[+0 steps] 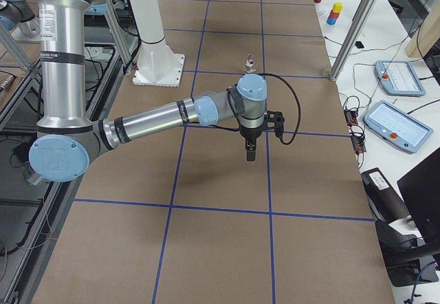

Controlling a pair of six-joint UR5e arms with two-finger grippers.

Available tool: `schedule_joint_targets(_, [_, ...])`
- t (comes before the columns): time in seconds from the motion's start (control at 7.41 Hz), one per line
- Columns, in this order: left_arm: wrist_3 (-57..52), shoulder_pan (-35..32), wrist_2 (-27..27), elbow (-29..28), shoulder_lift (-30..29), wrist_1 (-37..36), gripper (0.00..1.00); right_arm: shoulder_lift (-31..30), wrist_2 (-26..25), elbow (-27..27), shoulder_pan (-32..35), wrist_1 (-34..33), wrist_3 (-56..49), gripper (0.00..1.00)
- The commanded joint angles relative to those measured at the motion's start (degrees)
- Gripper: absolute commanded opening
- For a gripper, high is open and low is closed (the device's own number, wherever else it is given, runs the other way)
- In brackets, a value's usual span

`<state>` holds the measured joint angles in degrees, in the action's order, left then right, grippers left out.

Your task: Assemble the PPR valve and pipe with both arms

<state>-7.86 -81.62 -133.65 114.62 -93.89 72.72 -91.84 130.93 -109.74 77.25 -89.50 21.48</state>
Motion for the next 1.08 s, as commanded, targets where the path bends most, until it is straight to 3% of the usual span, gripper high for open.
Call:
schedule_joint_targets(0.0, [0.1,0.1,0.1,-1.1,-0.1,0.1,1.0,0.1,0.0,0.7,0.3,-0.1,-2.5,1.0])
schedule_joint_targets(0.94, [4.4,-0.6,0.3,-5.1,-1.5,-0.3,1.0,-2.2,2.1,2.3,3.9,-1.5,-10.6,1.0])
